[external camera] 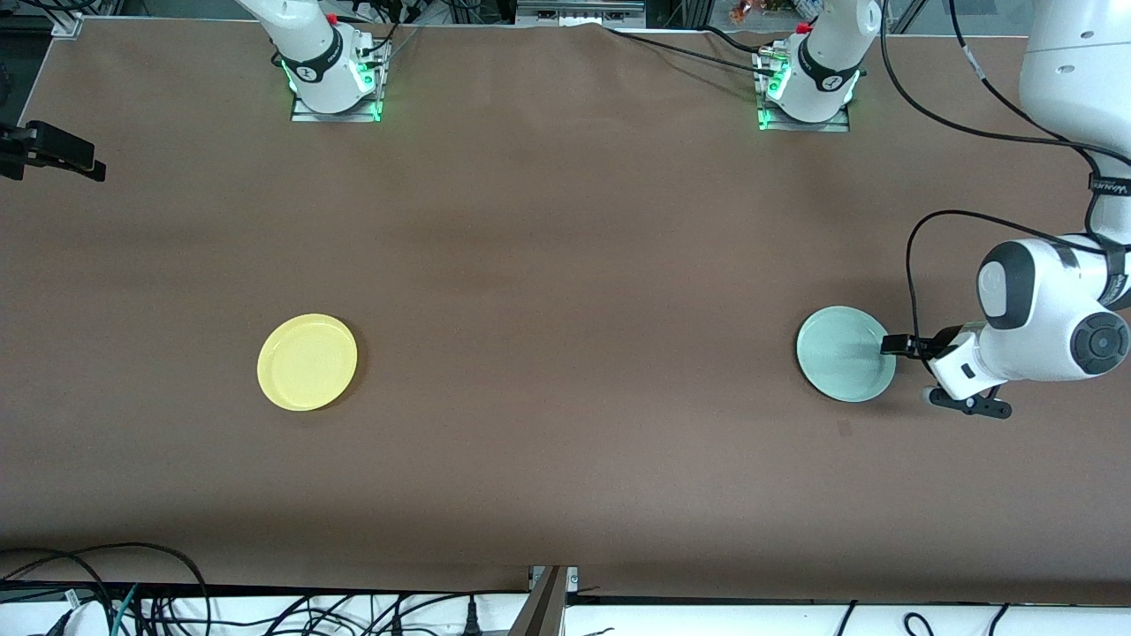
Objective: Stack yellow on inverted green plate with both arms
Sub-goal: 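Move the left gripper down to the rim of the green plate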
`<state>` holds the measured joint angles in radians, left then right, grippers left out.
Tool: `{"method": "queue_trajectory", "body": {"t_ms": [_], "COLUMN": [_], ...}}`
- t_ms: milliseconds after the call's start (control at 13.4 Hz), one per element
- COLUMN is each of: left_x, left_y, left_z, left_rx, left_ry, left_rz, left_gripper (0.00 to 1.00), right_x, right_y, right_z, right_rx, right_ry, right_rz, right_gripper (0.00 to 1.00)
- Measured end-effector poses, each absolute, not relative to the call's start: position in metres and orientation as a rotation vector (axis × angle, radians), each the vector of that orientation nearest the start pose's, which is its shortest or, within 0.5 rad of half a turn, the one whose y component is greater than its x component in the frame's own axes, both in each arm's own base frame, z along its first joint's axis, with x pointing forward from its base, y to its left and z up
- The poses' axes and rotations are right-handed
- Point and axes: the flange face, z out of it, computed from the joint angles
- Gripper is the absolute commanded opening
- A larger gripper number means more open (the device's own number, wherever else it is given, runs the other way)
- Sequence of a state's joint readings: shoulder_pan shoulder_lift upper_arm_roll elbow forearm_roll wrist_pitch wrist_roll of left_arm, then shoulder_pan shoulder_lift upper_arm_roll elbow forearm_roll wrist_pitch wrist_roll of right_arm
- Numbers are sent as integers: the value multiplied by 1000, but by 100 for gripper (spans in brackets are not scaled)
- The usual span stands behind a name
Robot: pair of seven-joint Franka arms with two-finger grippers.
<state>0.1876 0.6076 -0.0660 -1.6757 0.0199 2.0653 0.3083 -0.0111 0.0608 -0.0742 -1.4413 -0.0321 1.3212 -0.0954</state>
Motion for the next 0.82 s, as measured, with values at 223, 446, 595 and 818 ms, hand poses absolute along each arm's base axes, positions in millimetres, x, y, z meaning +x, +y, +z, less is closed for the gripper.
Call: {"method": "queue_trajectory", "body": {"t_ms": [223, 446, 595, 818], "left_x": [652, 648, 645, 643], "left_y": [89, 99, 110, 115], "left_z": [211, 189, 177, 170], "left_rx": [-3173, -3170, -3170, -3173], "left_ry": [421, 509, 541, 558], "left_rz": [273, 266, 256, 264], "left_gripper": [100, 85, 69, 16], "right_x": [544, 545, 546, 546], "right_y": [-49, -49, -49, -50], "right_z": [631, 630, 628, 627], "right_rx": [-3148, -3148, -3147, -3147], "right_ry": [-7, -7, -7, -6], "right_rz": [289, 293, 298, 300], "right_gripper": [100, 100, 100, 100]}}
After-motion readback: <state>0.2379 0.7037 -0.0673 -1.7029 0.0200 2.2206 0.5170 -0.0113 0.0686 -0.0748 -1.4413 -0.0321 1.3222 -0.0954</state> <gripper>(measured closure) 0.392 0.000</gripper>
